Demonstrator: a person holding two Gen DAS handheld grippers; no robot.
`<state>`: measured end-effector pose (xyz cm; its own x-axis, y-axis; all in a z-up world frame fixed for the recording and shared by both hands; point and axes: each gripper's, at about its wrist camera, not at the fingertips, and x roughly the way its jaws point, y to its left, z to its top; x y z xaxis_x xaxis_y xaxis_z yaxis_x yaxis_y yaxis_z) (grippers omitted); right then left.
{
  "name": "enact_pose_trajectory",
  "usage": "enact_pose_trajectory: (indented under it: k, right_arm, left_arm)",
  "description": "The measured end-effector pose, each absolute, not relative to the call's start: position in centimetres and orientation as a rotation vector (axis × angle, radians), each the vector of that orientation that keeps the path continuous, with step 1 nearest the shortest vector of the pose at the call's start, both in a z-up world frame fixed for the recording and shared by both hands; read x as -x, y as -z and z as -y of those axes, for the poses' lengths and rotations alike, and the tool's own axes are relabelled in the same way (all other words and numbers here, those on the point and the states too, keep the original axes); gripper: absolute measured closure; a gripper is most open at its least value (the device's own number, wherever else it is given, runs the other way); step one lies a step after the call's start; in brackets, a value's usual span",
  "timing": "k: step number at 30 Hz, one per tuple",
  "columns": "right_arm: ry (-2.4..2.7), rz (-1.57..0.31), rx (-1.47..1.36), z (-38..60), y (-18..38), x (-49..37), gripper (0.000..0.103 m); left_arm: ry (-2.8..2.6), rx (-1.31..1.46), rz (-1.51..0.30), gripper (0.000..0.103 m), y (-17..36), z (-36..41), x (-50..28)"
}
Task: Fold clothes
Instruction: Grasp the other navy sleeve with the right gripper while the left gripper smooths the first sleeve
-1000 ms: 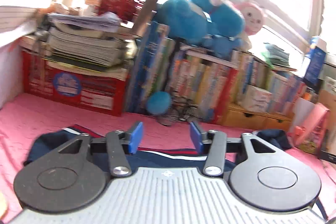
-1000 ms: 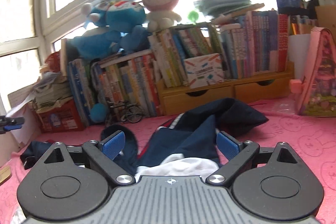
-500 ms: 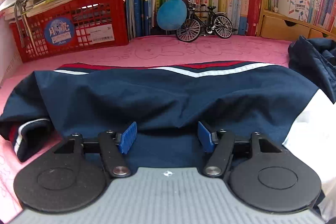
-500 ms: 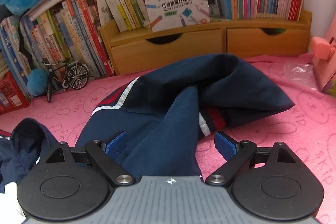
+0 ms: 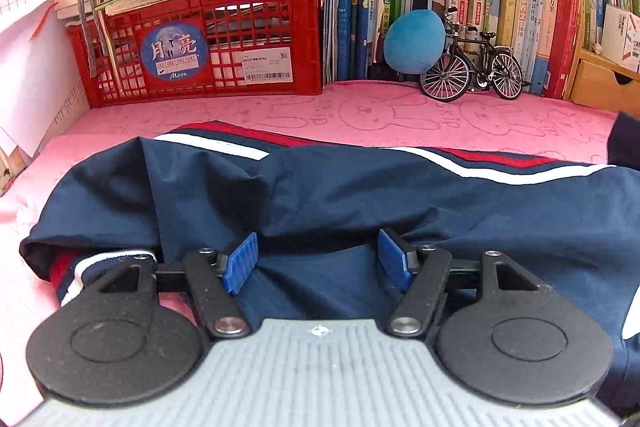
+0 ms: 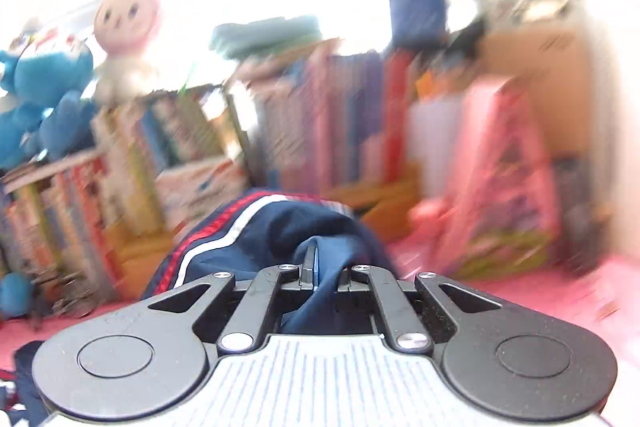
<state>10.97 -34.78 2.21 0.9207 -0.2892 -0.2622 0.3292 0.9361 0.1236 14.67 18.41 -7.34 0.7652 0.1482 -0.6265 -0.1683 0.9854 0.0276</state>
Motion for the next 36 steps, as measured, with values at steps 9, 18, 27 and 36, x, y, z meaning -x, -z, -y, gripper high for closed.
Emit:
enact_pose_trajectory:
  k: [9,18,27,36]
  right_arm:
    - [0.551,-0.370,0.116,36.2,2.4,-4.3,0.093]
    - [0.370,-0.465,-0.003,37.2,2.9,0.0,0.026]
    - [0.020,-0.478,-0.298,37.2,2.2,2.9,0.016]
    - [-0.055,-0.562,-0.241,32.2,4.4,1.4,0.016]
  left_arm:
    - [-0.186,0.037,-0.687,0.034,7.4,-18.5,-14.9]
    - [-0.089,0.032,-0.594,0.039,3.6,-16.9,-9.3]
    - [0.391,0.803,-0.759,0.029,5.5,-18.4,-6.4]
    - [0.224,0.777,-0.669,0.056,5.9,-16.6,-10.9]
